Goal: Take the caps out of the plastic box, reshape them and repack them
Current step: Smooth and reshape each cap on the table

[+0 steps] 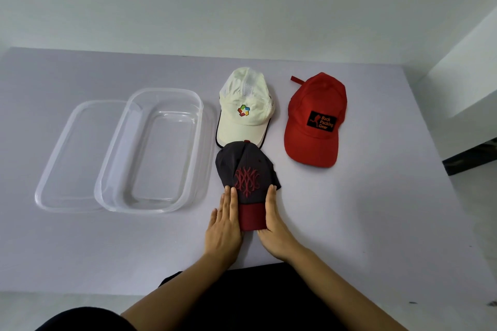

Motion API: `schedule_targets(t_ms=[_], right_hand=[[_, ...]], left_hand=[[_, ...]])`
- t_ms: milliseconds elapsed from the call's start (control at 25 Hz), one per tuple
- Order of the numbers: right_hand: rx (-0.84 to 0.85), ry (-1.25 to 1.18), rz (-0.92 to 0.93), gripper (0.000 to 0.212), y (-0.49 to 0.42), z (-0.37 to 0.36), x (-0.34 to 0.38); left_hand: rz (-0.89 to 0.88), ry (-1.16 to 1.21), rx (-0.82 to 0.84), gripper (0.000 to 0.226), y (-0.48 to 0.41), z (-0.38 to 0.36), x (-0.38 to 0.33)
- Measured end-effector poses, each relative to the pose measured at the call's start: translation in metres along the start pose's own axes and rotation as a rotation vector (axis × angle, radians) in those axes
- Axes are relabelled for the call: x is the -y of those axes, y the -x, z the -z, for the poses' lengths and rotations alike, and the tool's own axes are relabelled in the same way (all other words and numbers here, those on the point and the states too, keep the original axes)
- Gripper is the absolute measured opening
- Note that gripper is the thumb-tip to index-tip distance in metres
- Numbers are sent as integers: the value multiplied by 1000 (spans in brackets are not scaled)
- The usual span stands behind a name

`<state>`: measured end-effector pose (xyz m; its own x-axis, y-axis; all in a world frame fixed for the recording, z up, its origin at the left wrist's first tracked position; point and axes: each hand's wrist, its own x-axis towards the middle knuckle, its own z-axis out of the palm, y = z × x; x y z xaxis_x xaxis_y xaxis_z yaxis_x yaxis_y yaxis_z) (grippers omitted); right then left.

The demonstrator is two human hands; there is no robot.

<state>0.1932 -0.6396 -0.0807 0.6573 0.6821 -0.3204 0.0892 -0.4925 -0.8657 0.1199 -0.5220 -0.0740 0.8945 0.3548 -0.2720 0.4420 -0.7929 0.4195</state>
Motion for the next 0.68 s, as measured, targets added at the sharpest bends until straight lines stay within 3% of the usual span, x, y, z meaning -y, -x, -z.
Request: schedule_targets(t_ms=[120, 200, 280, 360, 520, 600, 680], right_hand=[[-9, 79, 14, 89, 3, 3, -2], [-3, 215, 28, 92, 8, 9, -2], [58, 400, -4, 101, 14, 18, -4], [17, 514, -50, 101, 16, 32, -7], [-274, 269, -114, 52, -3, 63, -1], [-267, 129, -165, 40, -24, 71, 9], [-228, 33, -227, 42, -45, 75, 19]], left_hand=[[-12, -38, 8, 64, 0, -6, 8], [-56, -66, -24, 78, 4, -10, 12], [-49, -55, 61, 93, 8, -6, 12], [2, 31, 67, 95, 9, 7, 10], [206, 430, -277, 62, -12, 42, -6], [354, 620, -224, 56, -40, 53, -12], [463, 822, -104, 57, -68, 59, -9]])
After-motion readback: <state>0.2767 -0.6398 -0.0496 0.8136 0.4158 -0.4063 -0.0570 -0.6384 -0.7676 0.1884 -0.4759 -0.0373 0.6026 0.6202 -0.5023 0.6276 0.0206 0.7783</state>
